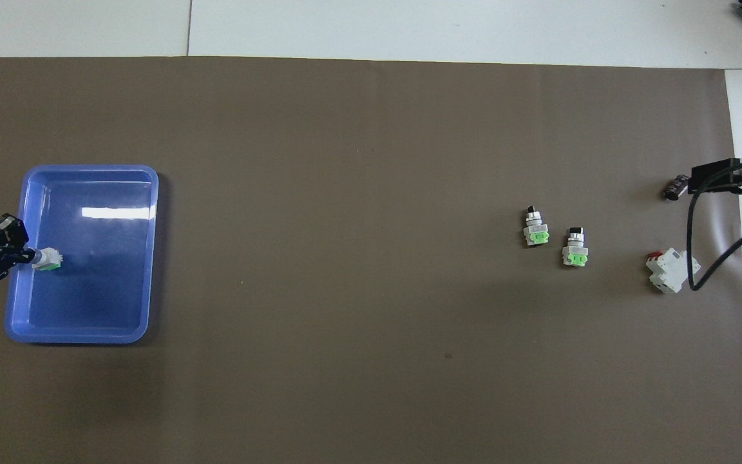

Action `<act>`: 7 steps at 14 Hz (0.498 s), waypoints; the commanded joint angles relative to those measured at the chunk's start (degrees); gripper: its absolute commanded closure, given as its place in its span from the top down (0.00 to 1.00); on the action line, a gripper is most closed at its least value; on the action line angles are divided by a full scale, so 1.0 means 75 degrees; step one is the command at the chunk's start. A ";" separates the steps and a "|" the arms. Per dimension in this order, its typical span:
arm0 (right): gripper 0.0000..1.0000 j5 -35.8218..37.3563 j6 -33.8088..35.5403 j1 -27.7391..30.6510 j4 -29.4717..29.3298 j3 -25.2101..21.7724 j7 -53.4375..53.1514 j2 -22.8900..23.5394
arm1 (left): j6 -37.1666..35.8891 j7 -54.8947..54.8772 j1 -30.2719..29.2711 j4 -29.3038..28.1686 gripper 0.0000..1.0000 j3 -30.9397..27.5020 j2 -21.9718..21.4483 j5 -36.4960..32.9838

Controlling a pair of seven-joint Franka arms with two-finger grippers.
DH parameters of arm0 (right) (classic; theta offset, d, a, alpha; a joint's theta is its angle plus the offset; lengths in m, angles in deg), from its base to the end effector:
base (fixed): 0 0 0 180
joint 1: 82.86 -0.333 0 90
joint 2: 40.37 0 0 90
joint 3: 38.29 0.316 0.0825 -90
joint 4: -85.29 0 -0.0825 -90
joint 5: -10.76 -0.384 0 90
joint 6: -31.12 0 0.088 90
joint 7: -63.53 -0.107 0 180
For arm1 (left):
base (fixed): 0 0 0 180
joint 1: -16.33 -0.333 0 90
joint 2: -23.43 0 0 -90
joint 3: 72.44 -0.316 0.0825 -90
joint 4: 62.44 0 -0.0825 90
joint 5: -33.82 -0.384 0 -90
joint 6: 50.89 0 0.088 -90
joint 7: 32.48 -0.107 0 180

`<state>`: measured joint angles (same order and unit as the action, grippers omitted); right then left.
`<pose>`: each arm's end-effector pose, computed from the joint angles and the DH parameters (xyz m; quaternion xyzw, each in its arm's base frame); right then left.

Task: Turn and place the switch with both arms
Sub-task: 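Open the left gripper to release the switch in the tray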

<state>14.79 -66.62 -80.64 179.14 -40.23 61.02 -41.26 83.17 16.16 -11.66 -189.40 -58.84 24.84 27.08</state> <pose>0.5600 -0.0475 0.6137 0.9970 -0.0548 0.0412 0.0353 0.5232 0.1364 0.3759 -0.8702 -0.4884 -0.0600 0.0248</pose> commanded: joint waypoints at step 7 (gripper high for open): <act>1.00 -0.0151 0.0879 -0.0648 0.0671 -0.0926 0.0148 -0.0866 | -0.1312 -0.0742 0.0262 0.1266 0.67 0.0073 0.0255 -0.0121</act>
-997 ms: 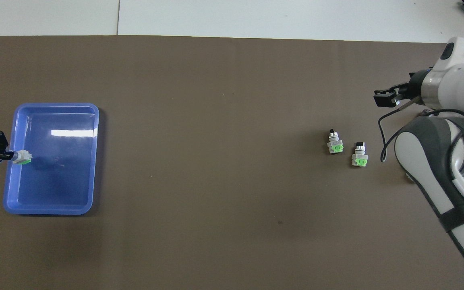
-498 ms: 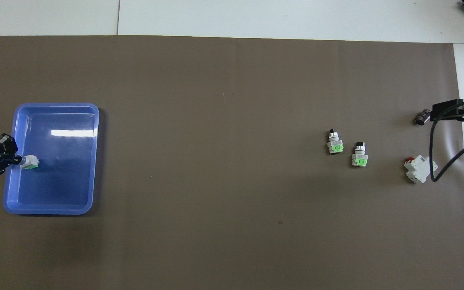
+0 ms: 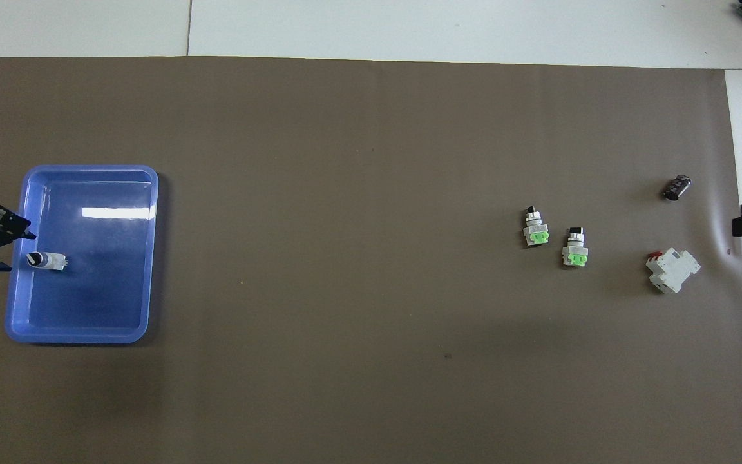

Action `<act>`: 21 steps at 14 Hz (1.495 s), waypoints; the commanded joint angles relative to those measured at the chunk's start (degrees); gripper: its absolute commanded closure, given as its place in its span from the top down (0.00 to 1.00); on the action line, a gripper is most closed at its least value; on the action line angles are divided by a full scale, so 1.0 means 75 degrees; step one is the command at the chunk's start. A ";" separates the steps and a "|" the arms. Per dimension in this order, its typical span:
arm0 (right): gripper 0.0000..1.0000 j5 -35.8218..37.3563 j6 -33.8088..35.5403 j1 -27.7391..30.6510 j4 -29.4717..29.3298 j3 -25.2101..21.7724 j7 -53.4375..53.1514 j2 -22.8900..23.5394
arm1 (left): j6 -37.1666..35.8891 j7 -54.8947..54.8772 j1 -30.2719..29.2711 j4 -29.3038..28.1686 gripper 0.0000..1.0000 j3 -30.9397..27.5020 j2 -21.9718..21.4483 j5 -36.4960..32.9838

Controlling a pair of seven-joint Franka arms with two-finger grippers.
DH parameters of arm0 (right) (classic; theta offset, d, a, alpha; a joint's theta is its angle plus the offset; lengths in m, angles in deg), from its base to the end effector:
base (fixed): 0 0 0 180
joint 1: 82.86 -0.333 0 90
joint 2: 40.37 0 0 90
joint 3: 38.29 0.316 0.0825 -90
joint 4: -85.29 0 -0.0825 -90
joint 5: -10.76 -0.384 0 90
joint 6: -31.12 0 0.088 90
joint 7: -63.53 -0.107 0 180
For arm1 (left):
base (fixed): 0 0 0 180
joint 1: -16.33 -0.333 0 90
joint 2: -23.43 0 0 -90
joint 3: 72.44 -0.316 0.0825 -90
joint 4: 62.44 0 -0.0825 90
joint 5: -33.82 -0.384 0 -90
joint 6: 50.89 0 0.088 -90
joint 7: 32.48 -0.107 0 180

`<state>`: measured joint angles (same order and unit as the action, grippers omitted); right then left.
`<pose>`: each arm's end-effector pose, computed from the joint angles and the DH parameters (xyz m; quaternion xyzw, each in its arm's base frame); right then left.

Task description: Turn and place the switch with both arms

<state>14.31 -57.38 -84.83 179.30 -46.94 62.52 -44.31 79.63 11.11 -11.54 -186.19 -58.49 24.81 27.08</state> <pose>0.5252 -0.0712 0.6263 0.9973 -0.0672 -0.0153 0.0251 0.5324 0.1353 0.3957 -0.8916 -0.4483 -0.0570 0.0300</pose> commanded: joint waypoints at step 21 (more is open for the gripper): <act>1.00 -0.0342 0.0070 -0.0382 -0.0359 0.0179 -0.0381 0.0056 | -0.6338 -0.3175 0.2779 0.5718 0.59 0.0366 0.0731 0.0946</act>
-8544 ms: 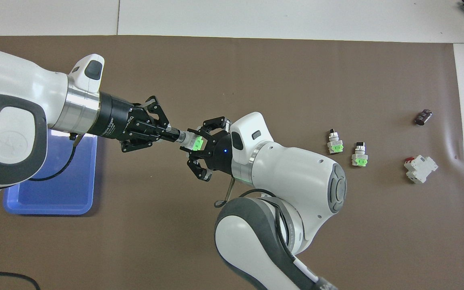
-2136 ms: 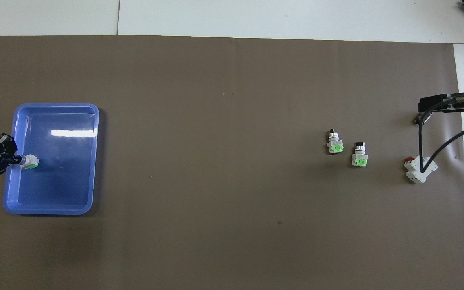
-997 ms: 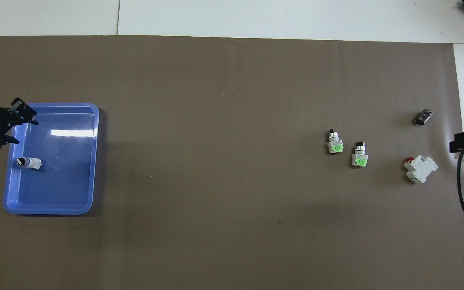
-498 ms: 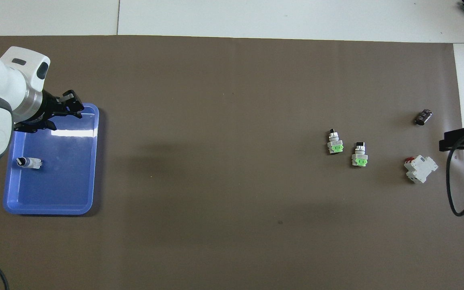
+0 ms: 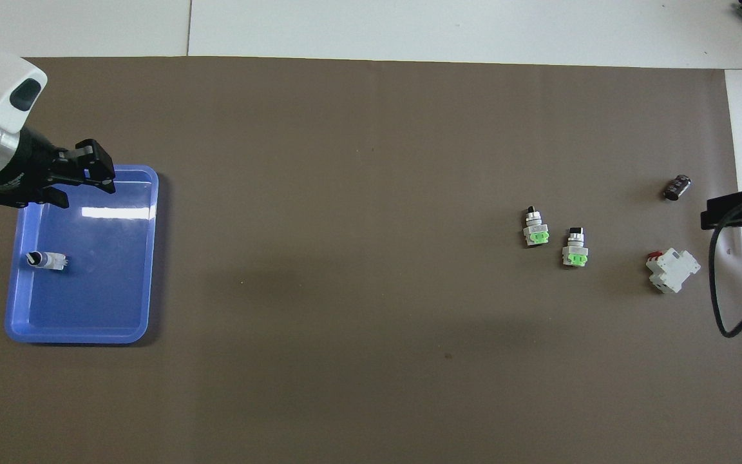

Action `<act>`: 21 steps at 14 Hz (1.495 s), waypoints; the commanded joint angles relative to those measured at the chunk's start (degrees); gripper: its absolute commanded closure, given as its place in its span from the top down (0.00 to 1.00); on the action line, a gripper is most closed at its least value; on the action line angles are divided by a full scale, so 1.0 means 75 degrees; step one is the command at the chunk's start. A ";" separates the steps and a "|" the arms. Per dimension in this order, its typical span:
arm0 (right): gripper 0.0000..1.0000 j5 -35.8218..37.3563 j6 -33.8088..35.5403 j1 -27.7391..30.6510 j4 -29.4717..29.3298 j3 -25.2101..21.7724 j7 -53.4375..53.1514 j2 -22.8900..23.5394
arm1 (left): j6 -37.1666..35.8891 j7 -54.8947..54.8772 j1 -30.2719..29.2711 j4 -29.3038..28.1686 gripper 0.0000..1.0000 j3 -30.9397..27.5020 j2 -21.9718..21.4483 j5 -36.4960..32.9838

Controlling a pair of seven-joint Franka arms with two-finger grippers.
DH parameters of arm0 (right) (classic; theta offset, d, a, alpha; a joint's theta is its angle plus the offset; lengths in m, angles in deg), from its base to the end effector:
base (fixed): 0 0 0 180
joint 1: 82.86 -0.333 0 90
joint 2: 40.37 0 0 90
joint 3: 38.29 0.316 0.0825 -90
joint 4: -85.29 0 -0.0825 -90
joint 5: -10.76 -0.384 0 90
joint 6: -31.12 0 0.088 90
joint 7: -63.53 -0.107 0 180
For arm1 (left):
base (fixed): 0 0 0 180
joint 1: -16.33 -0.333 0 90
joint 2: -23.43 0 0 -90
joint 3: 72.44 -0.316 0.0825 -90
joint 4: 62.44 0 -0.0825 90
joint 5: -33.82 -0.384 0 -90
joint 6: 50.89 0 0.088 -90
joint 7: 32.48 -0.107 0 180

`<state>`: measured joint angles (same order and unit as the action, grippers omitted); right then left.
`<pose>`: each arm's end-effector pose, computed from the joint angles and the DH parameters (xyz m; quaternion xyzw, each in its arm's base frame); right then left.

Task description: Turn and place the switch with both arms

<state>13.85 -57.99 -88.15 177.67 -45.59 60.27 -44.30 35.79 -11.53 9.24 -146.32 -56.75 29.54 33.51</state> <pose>0.5311 -0.0270 0.6406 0.9987 -0.0464 0.0057 0.0225 0.5751 -0.0774 0.6112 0.9937 0.1080 -0.0290 0.0045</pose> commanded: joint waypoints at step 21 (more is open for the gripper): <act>1.00 -0.0236 0.0198 0.0342 0.0047 0.0293 0.0071 -0.0086 | 0.0735 -0.2512 -0.0378 -0.1460 0.99 0.0264 -0.1002 -0.0064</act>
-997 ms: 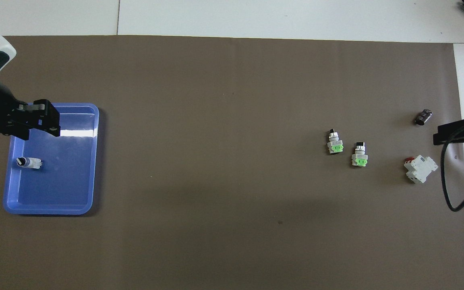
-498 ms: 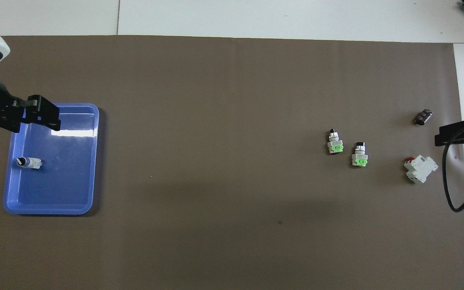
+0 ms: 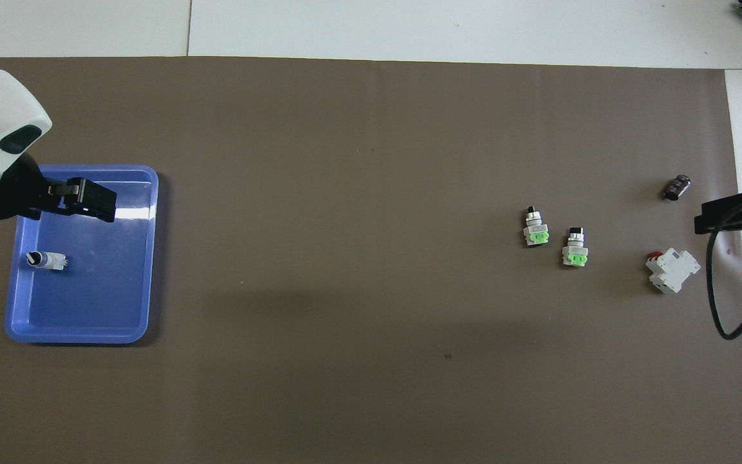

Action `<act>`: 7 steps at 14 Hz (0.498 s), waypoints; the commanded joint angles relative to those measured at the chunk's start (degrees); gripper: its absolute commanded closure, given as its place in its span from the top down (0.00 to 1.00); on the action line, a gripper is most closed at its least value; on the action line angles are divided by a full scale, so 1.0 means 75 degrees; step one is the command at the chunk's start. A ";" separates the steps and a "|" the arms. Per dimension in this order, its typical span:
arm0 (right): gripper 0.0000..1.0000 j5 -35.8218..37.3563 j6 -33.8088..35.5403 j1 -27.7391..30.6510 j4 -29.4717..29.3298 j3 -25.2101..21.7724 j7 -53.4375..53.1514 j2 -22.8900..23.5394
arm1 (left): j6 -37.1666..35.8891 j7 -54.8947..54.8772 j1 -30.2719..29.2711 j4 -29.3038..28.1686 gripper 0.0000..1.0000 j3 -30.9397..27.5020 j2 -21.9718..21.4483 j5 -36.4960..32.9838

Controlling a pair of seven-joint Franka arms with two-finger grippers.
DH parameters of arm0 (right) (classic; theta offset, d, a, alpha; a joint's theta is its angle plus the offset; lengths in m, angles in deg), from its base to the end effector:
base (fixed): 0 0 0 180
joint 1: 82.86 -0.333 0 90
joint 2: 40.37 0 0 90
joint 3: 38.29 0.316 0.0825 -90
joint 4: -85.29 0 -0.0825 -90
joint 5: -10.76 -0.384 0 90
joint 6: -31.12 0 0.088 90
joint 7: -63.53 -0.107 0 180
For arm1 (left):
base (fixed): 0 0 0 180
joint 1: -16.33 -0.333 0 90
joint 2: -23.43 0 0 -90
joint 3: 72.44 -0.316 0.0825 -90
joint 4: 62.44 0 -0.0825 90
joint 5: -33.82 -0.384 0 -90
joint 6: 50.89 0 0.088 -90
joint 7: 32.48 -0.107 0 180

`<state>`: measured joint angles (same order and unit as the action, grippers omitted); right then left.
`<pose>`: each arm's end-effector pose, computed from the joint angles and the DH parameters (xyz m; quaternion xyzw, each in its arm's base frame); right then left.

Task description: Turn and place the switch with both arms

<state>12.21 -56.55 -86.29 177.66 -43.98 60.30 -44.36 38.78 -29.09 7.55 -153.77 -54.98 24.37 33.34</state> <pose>0.5280 -0.0256 0.6390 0.9988 -0.0482 -0.0063 0.0093 0.5514 -0.0819 0.6044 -0.9987 0.0462 0.0220 0.0041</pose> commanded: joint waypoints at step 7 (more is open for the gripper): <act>1.00 0.0018 0.0040 0.0105 0.0036 0.0090 0.0056 -0.0066 | 0.0583 -0.0170 -0.0130 -0.0515 0.98 0.0028 -0.0337 -0.0030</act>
<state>12.22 -56.55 -86.28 177.66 -43.88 60.30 -44.36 41.62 -29.27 7.06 -155.87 -54.96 23.48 33.34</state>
